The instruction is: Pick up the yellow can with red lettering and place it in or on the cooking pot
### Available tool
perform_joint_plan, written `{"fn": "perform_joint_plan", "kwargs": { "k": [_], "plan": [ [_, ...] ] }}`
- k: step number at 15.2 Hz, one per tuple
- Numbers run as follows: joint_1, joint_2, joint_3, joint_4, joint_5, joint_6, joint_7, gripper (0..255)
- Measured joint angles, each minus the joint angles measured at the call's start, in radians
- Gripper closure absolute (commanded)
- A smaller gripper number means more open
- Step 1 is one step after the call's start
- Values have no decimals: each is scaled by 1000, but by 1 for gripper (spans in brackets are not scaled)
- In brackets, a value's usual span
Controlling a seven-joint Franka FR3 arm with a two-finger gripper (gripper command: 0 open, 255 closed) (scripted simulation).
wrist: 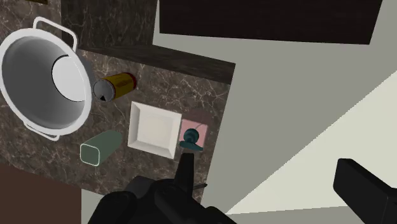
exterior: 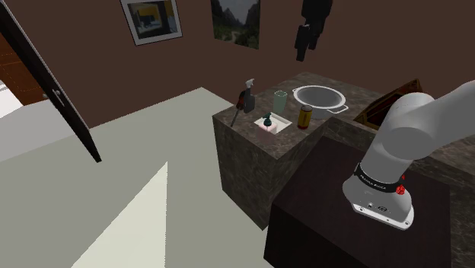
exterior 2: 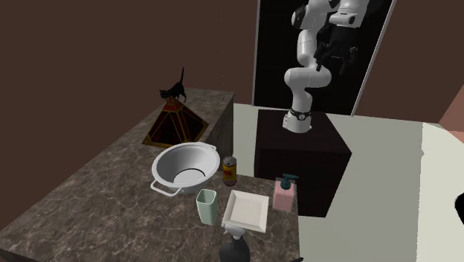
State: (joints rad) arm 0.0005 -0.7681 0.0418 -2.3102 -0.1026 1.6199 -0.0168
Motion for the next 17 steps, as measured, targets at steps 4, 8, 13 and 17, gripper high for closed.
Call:
{"fn": "perform_joint_plan", "kwargs": {
  "k": [4, 8, 13, 17],
  "plan": [
    [-16, 16, -30, -37, -13, 51, -12, 0],
    [-48, 58, -91, -98, -39, 153, -37, 0],
    [-91, 143, -174, -142, -70, 281, -76, 0],
    [-121, 227, -236, -166, -86, 387, -104, 0]
  ]
}}
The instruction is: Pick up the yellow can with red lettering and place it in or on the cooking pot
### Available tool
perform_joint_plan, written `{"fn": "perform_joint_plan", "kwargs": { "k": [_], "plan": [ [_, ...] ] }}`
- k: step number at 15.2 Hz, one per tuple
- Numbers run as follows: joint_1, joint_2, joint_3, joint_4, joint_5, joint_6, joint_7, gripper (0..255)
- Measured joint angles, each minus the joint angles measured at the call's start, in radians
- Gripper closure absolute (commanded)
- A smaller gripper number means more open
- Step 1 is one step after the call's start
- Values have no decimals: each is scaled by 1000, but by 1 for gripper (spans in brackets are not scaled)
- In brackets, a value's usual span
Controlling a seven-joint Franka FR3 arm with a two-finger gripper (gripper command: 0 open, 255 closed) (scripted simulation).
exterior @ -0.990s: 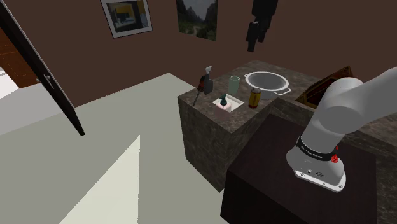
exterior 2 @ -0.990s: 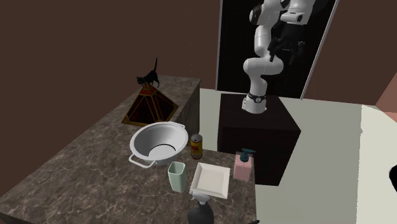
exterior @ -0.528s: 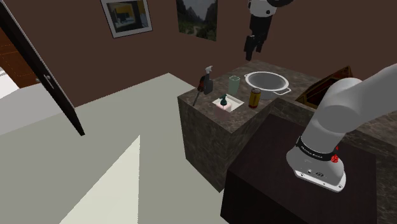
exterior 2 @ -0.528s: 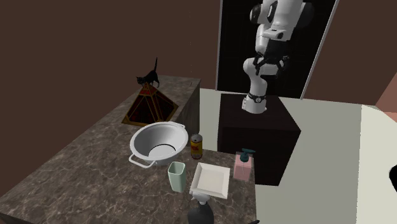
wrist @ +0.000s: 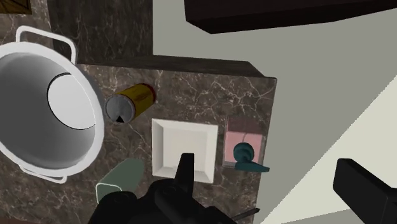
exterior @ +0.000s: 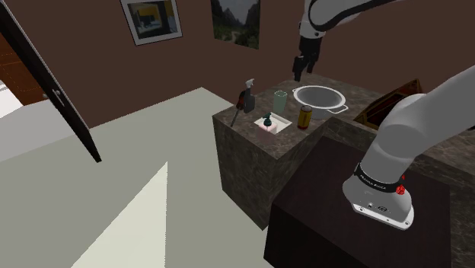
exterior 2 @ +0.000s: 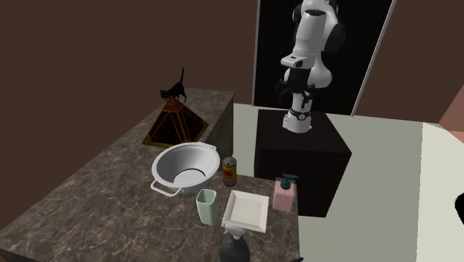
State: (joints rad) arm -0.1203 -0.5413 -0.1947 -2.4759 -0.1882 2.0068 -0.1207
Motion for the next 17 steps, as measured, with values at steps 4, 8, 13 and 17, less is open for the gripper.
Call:
{"fn": "perform_joint_plan", "kwargs": {
  "k": [4, 8, 13, 17],
  "plan": [
    [-21, 123, -64, 6, 0, 113, -32, 0],
    [-42, 229, -125, 4, 13, 217, -72, 0],
    [-55, 410, -197, 53, 79, 337, -147, 0],
    [-74, 562, -238, 106, 172, 416, -232, 0]
  ]
}}
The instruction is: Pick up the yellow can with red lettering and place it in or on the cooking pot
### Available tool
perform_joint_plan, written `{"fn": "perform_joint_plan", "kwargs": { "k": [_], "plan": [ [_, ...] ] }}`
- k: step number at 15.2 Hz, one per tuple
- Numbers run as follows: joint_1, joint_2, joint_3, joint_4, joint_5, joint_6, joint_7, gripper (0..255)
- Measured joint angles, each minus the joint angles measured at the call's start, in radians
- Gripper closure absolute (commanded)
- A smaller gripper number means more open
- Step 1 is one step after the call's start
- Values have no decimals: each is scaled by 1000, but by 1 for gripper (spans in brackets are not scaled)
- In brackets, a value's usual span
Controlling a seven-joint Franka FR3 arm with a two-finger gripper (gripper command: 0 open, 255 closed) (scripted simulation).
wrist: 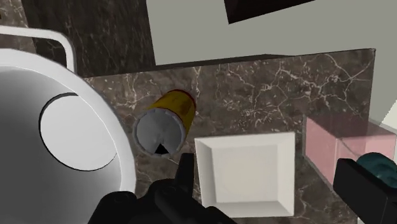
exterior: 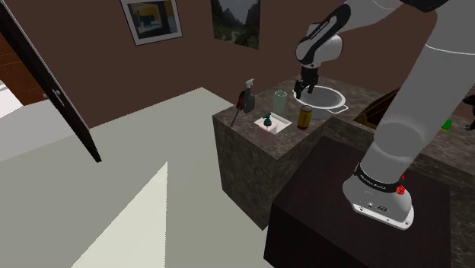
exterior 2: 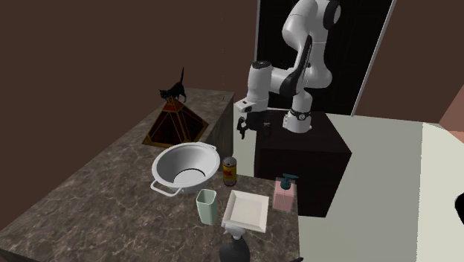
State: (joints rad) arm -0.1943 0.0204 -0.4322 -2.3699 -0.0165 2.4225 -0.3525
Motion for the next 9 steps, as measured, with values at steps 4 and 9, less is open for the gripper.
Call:
{"fn": "perform_joint_plan", "kwargs": {
  "k": [4, 9],
  "plan": [
    [-45, 165, -8, 78, 124, 58, -103, 0],
    [-137, 350, 20, 190, 259, 93, -214, 0]
  ]
}}
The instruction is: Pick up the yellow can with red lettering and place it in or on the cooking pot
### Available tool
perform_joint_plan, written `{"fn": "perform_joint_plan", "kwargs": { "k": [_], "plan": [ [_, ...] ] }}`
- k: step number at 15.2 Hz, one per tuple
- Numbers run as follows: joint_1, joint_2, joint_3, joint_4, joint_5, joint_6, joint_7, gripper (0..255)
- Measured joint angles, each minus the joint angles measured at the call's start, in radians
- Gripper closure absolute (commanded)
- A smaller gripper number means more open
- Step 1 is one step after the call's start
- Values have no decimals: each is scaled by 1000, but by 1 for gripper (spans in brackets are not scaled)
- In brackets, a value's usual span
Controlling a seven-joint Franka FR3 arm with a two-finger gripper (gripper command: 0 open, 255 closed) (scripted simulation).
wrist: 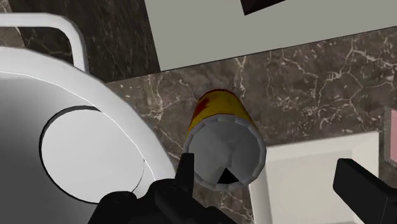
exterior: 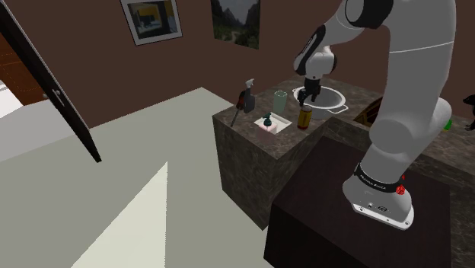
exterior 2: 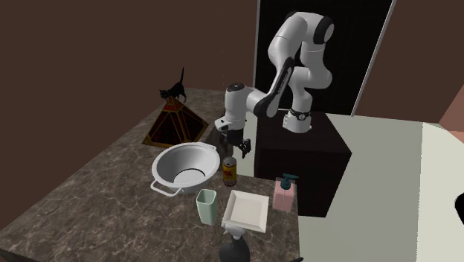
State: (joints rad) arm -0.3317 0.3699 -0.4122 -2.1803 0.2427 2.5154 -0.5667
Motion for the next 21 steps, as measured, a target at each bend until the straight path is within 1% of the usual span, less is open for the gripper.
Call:
{"fn": "perform_joint_plan", "kwargs": {
  "k": [2, 5, 9, 12, 17, 18, 21],
  "plan": [
    [-37, 77, 20, 56, 44, 8, -26, 0],
    [-66, 127, 37, 85, 73, 23, -50, 0],
    [-83, 163, 56, 94, 101, 53, -65, 0],
    [-96, 166, 64, 104, 116, 48, -75, 0],
    [-100, 169, 65, 110, 119, 44, -81, 0],
    [-98, 170, 64, 110, 120, 45, -77, 255],
    [-94, 170, 63, 106, 117, 54, -75, 255]
  ]
}}
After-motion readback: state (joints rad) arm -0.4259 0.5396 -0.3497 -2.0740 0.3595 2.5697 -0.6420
